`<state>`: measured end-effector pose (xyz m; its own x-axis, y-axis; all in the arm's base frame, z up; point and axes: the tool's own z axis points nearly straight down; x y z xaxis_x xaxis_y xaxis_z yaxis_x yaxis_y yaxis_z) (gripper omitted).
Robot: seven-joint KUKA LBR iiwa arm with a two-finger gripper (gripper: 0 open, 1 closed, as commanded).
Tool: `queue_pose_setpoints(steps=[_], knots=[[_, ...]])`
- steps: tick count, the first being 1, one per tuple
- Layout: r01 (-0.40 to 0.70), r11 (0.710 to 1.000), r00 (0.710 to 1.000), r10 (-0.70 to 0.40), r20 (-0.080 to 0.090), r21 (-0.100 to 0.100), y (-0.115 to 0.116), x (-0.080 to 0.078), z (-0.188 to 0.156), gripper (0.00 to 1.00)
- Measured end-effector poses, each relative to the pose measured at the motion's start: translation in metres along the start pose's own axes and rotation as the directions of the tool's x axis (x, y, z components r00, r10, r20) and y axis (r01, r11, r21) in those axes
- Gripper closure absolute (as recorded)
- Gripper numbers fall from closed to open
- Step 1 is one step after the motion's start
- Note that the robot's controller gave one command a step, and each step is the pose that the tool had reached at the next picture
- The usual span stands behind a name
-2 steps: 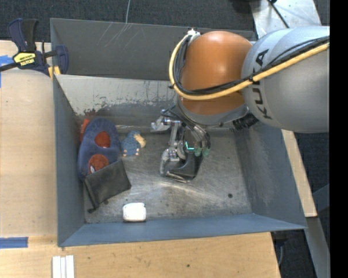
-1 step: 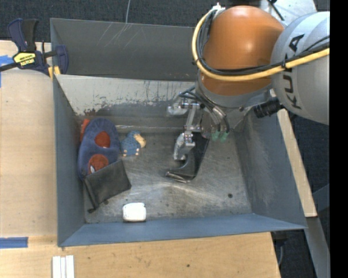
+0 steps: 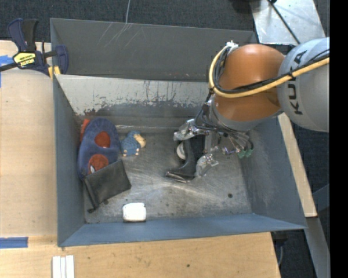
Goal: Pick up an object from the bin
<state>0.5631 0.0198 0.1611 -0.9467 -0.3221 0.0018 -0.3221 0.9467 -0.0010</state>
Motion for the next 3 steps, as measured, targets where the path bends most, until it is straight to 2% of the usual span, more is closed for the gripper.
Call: queue_pose_setpoints(steps=[1,2,3], knots=[[-0.025,1.0,1.0,0.025,0.019,-0.001,-0.038,-0.005,0.078,0.0],[-0.023,1.0,1.0,0.023,0.017,-0.003,-0.036,-0.005,0.076,1.0],[0.007,1.0,1.0,-0.007,0.006,0.001,-0.044,-0.017,-0.102,1.0]])
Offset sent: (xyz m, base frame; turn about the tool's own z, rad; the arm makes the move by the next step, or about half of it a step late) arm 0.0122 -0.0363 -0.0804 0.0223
